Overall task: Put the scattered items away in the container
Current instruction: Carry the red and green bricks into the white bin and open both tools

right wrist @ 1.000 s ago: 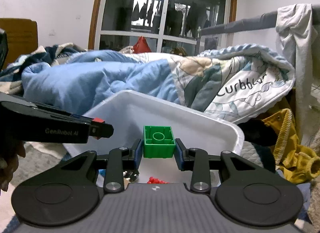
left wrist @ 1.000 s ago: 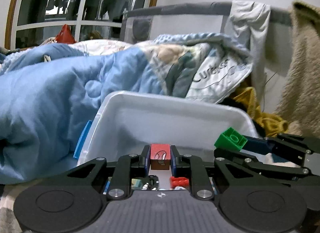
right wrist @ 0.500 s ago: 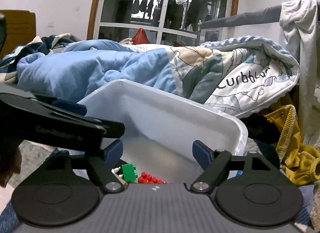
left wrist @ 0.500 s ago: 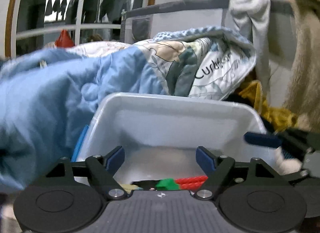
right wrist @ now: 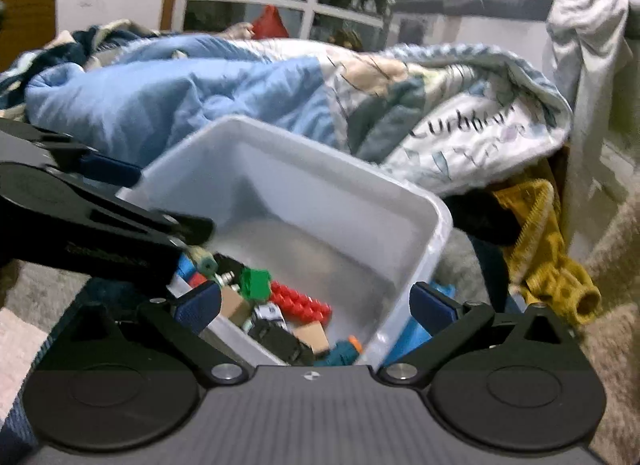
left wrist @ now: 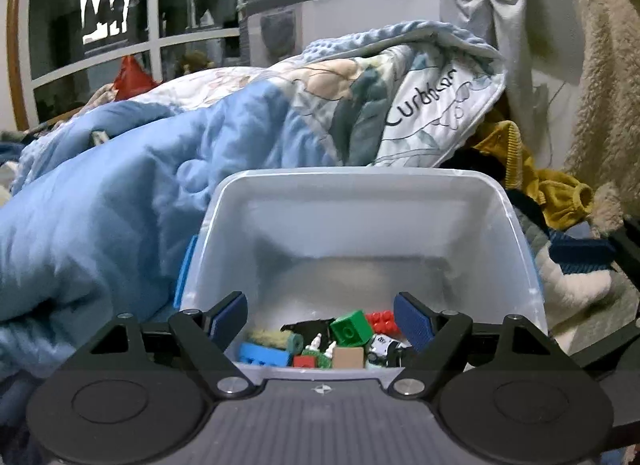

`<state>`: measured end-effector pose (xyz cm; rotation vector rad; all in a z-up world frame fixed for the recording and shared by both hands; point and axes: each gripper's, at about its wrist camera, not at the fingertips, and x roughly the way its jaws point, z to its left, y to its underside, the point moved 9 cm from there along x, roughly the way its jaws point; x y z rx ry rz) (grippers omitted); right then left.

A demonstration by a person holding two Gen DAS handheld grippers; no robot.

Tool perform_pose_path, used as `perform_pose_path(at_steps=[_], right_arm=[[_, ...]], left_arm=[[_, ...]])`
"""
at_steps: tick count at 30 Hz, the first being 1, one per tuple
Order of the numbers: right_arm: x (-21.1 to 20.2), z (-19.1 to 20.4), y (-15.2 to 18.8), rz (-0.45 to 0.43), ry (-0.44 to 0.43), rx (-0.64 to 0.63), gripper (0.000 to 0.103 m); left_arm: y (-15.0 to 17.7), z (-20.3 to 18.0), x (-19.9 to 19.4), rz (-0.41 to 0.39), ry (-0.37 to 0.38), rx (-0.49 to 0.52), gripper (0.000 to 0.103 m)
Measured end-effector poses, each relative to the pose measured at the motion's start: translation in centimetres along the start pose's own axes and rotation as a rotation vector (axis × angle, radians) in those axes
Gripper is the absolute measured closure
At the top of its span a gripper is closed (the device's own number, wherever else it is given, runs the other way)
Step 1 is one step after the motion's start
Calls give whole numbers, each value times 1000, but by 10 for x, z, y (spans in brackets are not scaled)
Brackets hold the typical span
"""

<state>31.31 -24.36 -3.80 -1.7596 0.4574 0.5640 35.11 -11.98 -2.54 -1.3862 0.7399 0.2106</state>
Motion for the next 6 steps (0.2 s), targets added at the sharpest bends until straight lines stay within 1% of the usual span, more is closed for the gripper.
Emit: perform_pose_path(at_steps=[2, 4, 6], right_arm=[[3, -3, 4, 50, 27, 11, 0], [8, -5, 8, 111, 52, 10, 0], [10, -6, 9, 128, 34, 18, 0]], left_arm=[[1, 1, -2, 12, -25, 11, 20], [0, 0, -4, 16, -56, 42, 20], [-1, -2, -4, 18, -64, 53, 20]])
